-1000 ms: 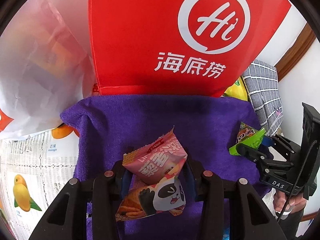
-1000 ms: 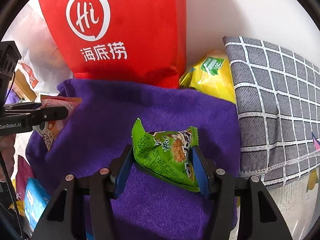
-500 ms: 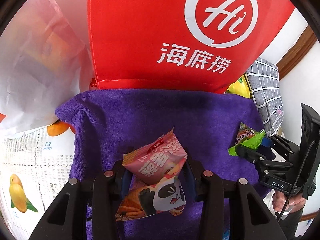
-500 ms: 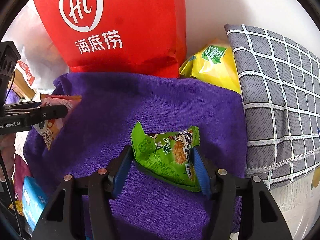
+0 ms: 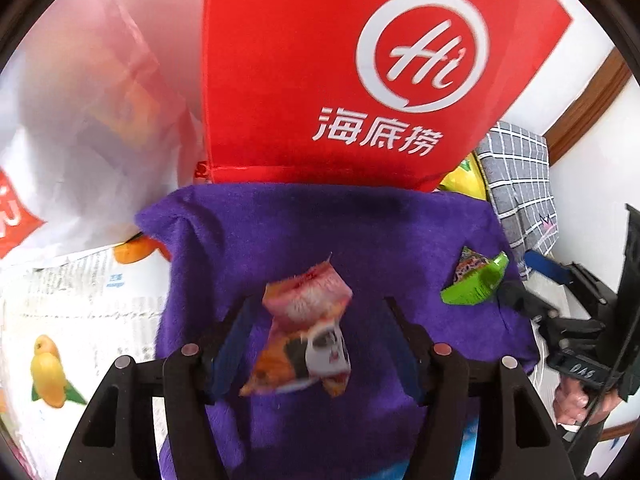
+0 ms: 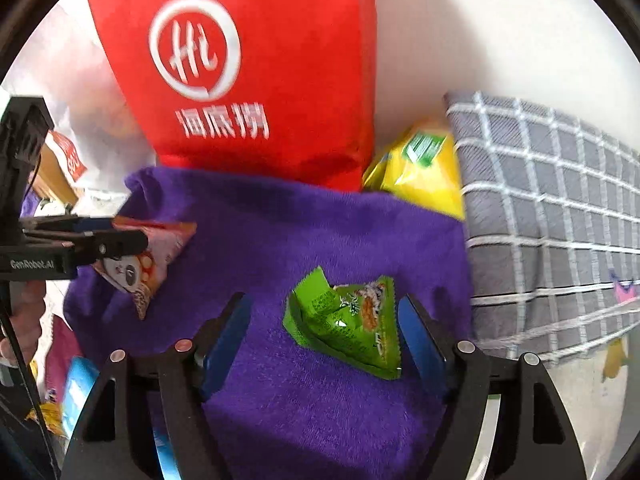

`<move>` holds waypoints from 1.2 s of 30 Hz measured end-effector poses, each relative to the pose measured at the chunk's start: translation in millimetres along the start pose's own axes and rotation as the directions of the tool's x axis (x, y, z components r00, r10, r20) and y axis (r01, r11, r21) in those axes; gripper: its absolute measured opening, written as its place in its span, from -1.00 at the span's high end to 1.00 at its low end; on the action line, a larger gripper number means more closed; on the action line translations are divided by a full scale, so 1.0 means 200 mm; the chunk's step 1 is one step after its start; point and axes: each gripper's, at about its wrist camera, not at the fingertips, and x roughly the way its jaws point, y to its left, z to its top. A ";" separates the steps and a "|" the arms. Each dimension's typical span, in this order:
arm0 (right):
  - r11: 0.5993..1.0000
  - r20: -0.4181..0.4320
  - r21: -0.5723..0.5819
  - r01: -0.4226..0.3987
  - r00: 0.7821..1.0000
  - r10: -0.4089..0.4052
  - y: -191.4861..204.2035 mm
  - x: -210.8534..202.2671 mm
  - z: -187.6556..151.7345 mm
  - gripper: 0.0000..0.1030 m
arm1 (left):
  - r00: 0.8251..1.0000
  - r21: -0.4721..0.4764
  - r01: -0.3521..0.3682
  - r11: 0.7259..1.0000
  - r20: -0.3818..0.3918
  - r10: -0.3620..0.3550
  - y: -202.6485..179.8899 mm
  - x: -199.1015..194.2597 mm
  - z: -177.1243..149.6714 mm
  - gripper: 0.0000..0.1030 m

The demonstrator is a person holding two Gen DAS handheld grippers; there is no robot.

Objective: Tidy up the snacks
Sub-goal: 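Grasp the pink stick-candy wrapper with the right gripper, then lift the pink candy with the right gripper while the left gripper grasps the yellow snack bag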

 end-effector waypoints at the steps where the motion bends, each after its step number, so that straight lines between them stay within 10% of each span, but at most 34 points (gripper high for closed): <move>1: 1.000 0.024 0.008 0.004 1.000 -0.004 0.00 -0.05 0.00 -0.47 | 1.000 0.002 -0.001 1.000 0.006 0.001 0.00 -0.03 -0.01 -0.22; 16: 0.999 0.112 0.018 -0.032 0.993 0.030 0.20 -0.61 -0.43 -0.17 | 0.996 -0.042 -0.034 0.999 0.075 0.037 0.05 -0.44 -0.40 -0.22; 36: 0.992 0.010 0.030 -0.125 0.992 0.125 0.42 -0.51 -0.91 0.33 | 0.994 -0.068 -0.061 0.996 0.083 0.067 0.16 -0.59 -0.82 -0.22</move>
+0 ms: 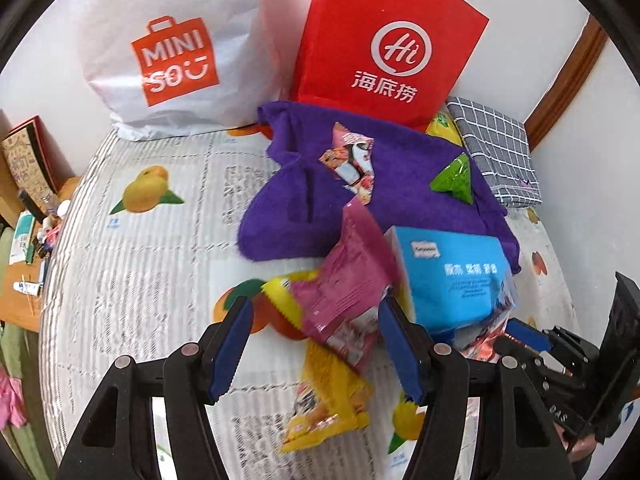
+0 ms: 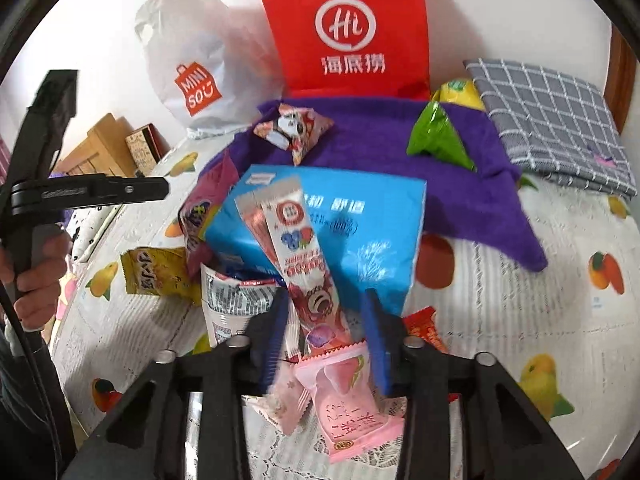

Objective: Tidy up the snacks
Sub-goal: 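Lift the pink candy with the right gripper while the left gripper grasps the yellow snack bag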

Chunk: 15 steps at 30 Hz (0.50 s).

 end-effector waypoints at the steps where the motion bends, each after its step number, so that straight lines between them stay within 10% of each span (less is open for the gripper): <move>1: 1.000 -0.004 0.001 -0.001 1.000 0.001 0.00 0.01 0.00 0.33 | 1.000 -0.002 -0.001 1.000 0.001 0.001 0.01 -0.01 -0.01 -0.22; 15: 1.000 0.028 0.008 0.005 1.000 -0.005 0.03 -0.02 0.02 0.55 | 1.000 -0.009 0.013 1.000 -0.009 -0.013 0.06 -0.04 -0.12 -0.22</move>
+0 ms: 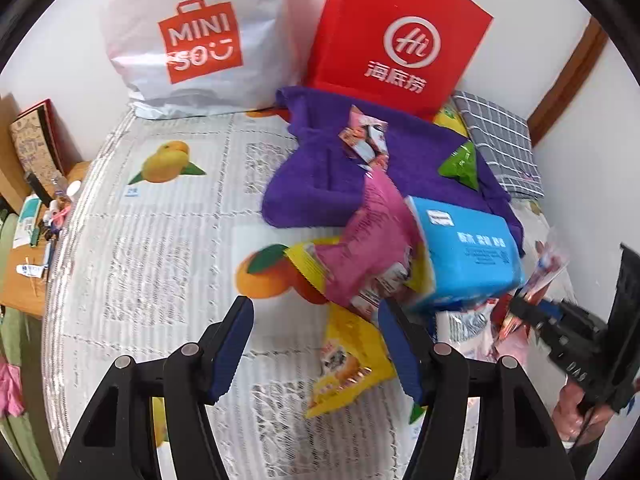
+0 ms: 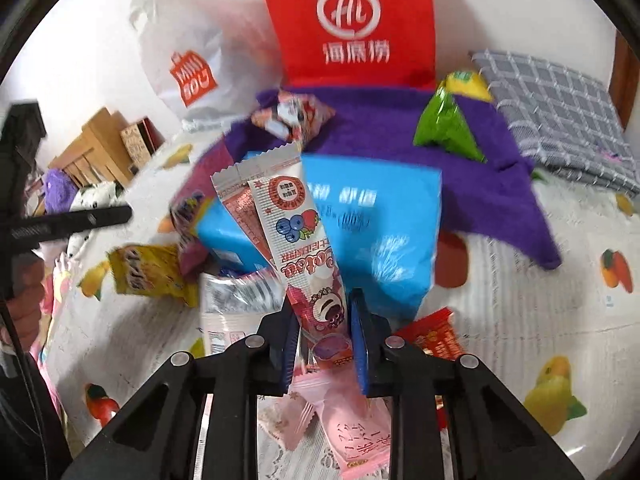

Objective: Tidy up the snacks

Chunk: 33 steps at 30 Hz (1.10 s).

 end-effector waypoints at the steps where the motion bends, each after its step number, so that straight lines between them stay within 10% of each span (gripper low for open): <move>1: 1.000 0.013 0.004 -0.003 1.000 0.003 0.00 -0.03 0.01 0.56 | 1.000 0.007 0.010 1.000 0.000 -0.010 -0.01 0.00 -0.01 -0.22; 12: 0.997 0.131 0.064 0.037 0.990 -0.045 -0.11 -0.34 -0.01 0.61 | 0.999 0.085 -0.009 0.996 -0.043 0.013 -0.17 0.15 -0.13 -0.33; 21: 0.985 0.054 0.139 0.100 0.993 -0.109 -0.32 -0.35 -0.20 0.61 | 0.998 0.065 0.002 0.998 -0.056 0.002 -0.16 0.21 -0.17 0.10; 33: 0.990 0.051 0.131 0.057 0.997 -0.065 -0.28 -0.32 -0.22 0.61 | 1.000 0.076 0.019 0.997 -0.007 -0.019 -0.20 0.00 -0.23 0.12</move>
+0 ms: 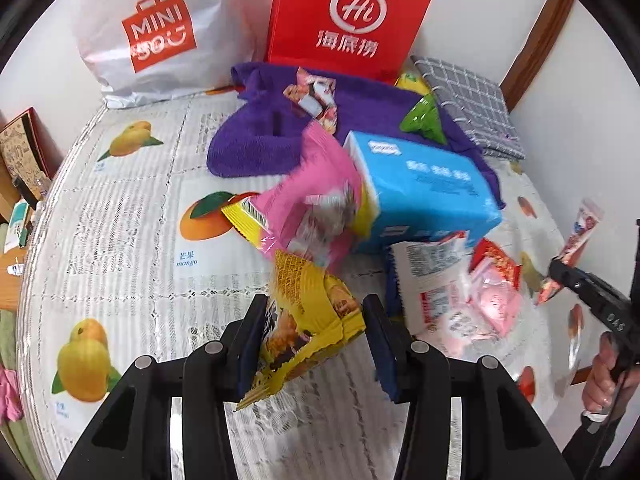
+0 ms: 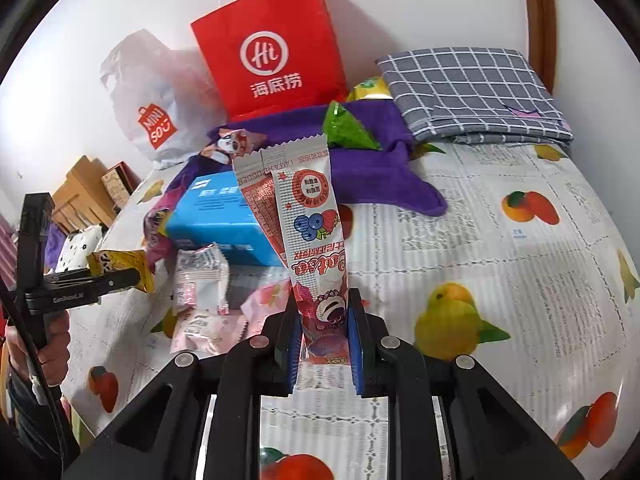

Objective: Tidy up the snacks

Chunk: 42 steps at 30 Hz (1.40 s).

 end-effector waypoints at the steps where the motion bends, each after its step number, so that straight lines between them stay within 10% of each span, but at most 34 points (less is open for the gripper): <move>1: 1.000 0.001 -0.007 -0.002 1.000 0.002 0.01 -0.01 0.00 0.61 | 1.000 0.002 0.005 1.000 0.007 -0.005 -0.01 -0.02 0.00 0.12; 21: 0.998 0.071 -0.059 -0.018 0.997 0.023 0.11 -0.10 0.26 0.61 | 0.984 0.041 0.154 0.987 0.084 -0.157 -0.25 -0.18 0.26 0.12; 42: 0.999 0.081 -0.050 0.000 0.997 0.004 -0.04 0.15 0.66 0.61 | 0.987 -0.013 0.107 0.994 0.120 -0.105 -0.11 -0.02 0.71 0.12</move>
